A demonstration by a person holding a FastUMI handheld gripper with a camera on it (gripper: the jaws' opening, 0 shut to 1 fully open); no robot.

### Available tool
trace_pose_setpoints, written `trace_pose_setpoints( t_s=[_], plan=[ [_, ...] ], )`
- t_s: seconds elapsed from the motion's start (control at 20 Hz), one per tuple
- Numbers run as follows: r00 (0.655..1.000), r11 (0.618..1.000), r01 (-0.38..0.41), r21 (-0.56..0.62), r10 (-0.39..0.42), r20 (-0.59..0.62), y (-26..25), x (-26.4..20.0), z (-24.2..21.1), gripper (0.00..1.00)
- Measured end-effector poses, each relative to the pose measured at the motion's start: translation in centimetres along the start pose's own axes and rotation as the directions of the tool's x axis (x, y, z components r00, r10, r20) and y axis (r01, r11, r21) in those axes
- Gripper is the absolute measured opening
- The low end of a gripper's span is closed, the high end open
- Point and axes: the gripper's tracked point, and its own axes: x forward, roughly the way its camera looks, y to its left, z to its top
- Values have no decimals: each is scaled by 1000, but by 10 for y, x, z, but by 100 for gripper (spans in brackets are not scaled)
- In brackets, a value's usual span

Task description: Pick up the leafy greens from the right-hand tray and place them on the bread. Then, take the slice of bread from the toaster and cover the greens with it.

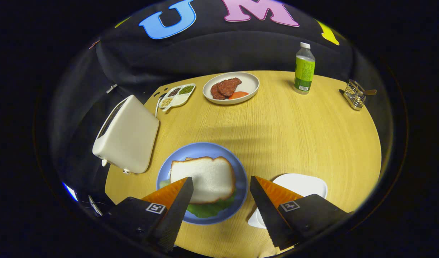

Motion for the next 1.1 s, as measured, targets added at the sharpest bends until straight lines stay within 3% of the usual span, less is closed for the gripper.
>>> trace_pose_setpoints(
  t_s=[0.3,0.6,0.95,1.1],
  plan=[
    [979,997,36,-75,-20,203,-5,-59,63,99],
    [925,993,48,-104,-5,379,-10,-133,119,99],
    [783,990,135,-27,-90,616,-62,-237,176,99],
    [740,987,157,22,-132,659,-87,-263,180,99]
  ],
)
